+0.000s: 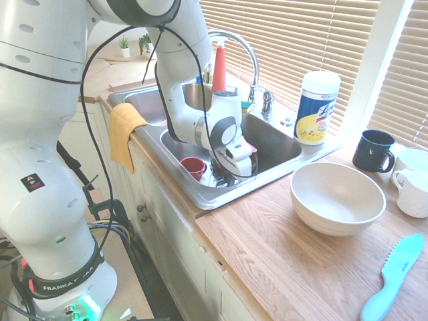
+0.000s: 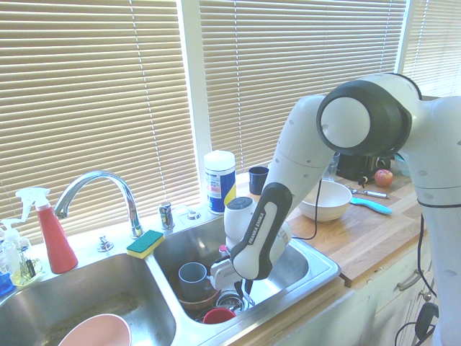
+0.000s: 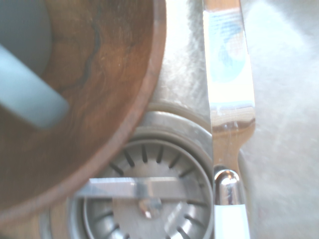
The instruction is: Put the knife into the sink
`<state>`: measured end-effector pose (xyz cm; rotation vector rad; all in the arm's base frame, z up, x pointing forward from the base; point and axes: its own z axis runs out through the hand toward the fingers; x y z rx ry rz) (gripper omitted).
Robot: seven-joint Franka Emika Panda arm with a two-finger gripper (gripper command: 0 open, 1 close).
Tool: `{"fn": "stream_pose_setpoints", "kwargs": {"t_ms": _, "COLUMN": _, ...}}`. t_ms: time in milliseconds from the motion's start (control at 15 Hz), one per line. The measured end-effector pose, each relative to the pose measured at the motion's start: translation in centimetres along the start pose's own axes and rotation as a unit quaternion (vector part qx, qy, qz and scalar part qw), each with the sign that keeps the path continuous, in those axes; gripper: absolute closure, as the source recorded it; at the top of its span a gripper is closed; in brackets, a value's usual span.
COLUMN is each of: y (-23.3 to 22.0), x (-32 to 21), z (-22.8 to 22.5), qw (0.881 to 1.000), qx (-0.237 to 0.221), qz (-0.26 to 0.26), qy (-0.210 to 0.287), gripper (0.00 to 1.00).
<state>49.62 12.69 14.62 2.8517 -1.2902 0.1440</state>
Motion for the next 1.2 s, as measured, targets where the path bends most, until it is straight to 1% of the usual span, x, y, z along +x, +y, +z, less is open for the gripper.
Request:
{"fn": "stream_pose_setpoints", "kwargs": {"t_ms": 267, "y": -0.7, "x": -0.8, "z": 0.2, "qw": 1.0, "qx": 0.0, "qz": 0.002, "qy": -0.001, "gripper": 0.0}}
{"fn": "stream_pose_setpoints", "kwargs": {"t_ms": 800, "y": -0.4, "x": -0.4, "z": 0.6, "qw": 1.0, "qx": -0.002, "qz": 0.006, "qy": 0.001, "gripper": 0.0}}
{"fn": "stream_pose_setpoints", "kwargs": {"t_ms": 867, "y": -0.7, "x": -0.3, "z": -0.2, "qw": 1.0, "qx": 0.005, "qz": 0.002, "qy": 0.003, "gripper": 0.0}}
{"fn": "stream_pose_setpoints", "kwargs": {"t_ms": 933, "y": -1.3, "x": 0.0, "z": -1.8, "qw": 1.0, "qx": 0.016, "qz": -0.006, "qy": 0.008, "gripper": 0.0}}
{"fn": "stream_pose_setpoints", "kwargs": {"t_ms": 1200, "y": -2.2, "x": 0.3, "z": -12.8, "qw": 0.999, "qx": 0.033, "qz": -0.039, "qy": 0.014, "gripper": 0.0}}
